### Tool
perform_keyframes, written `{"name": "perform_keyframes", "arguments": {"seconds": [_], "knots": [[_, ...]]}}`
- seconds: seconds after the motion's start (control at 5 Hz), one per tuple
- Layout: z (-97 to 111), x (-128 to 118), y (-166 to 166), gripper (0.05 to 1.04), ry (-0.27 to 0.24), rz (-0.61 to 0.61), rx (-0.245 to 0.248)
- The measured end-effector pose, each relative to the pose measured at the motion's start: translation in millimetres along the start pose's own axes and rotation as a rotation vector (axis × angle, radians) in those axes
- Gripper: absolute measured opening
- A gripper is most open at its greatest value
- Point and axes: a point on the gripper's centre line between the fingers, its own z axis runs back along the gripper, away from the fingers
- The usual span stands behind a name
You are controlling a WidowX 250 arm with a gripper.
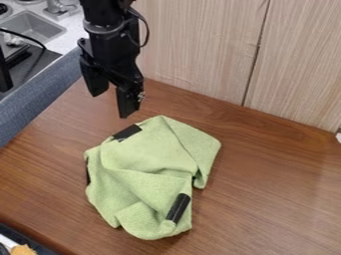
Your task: Unfold the cloth from left to right
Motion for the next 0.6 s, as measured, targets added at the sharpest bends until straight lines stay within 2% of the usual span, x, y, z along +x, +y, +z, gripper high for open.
{"name": "perform_keyframes", "arguments": {"seconds": [0.2,0.4,0.6], "knots": [[-7.2,-1.8,-2.0,1.001,0.022,0.001,-0.018],[-27.8,-6.3,10.6,1.001,0.064,0.051,-0.062],[-47.3,-7.1,20.7,1.001,0.120,0.057,-0.043]]}}
